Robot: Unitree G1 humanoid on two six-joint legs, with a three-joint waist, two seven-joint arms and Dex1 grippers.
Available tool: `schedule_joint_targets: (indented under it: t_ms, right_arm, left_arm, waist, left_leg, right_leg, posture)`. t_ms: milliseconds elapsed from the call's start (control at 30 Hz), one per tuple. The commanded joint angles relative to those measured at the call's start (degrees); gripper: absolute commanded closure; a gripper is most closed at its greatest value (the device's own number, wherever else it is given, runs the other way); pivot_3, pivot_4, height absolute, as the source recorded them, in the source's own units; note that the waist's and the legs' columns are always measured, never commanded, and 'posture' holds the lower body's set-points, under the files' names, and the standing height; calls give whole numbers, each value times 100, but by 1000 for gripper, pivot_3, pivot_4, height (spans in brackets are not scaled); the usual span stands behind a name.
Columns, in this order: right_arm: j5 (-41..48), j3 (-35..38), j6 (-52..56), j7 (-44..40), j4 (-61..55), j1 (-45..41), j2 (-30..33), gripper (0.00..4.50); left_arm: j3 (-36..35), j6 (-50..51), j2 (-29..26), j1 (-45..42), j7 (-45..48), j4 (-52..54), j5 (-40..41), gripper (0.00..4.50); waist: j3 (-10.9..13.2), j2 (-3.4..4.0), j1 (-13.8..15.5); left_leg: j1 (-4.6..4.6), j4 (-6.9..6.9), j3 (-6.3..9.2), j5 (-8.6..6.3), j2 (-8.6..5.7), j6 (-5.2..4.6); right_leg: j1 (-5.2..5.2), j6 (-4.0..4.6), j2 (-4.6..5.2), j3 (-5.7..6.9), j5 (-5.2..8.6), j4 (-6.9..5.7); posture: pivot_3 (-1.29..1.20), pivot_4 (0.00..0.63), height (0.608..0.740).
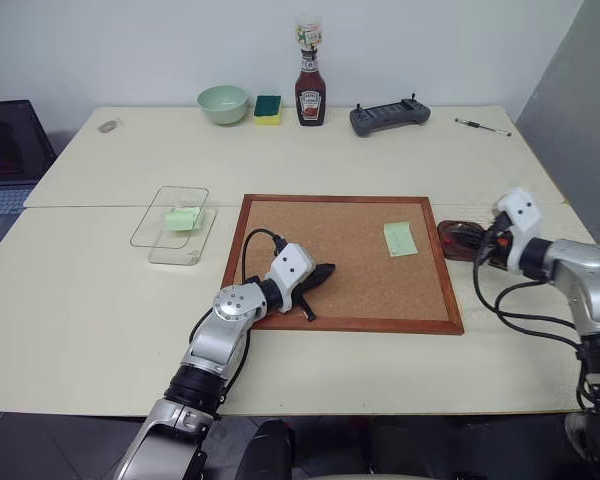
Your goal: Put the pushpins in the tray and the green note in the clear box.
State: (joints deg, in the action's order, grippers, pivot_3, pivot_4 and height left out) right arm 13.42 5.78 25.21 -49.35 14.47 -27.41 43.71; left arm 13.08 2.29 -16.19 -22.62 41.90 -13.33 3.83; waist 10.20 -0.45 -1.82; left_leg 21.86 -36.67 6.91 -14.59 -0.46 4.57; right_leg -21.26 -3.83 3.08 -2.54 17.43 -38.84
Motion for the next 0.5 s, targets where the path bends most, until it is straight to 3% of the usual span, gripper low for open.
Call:
schedule_joint_targets:
  t_ms: [33,500]
  right_arm:
    - [-361,59,-538,194,315,-13,228,4496]
    - [-914,-376,-1094,342,1337,-570,0,4496]
  left_arm:
    - [200,169,21,166,57,-244,-147,4500]
    - [220,155,72,175,10,-256,-184,4500]
  waist:
    - [-1,1,-1]
    - [-4,7,0]
  left_leg:
    - [-1,0,0,0,0,0]
    - [0,-1,-1,0,-1,0]
  right_leg:
    - [1,0,0,0,0,0]
    - [3,0,1,-1,0,1]
  posture:
    - [0,150,740]
    - [0,150,740]
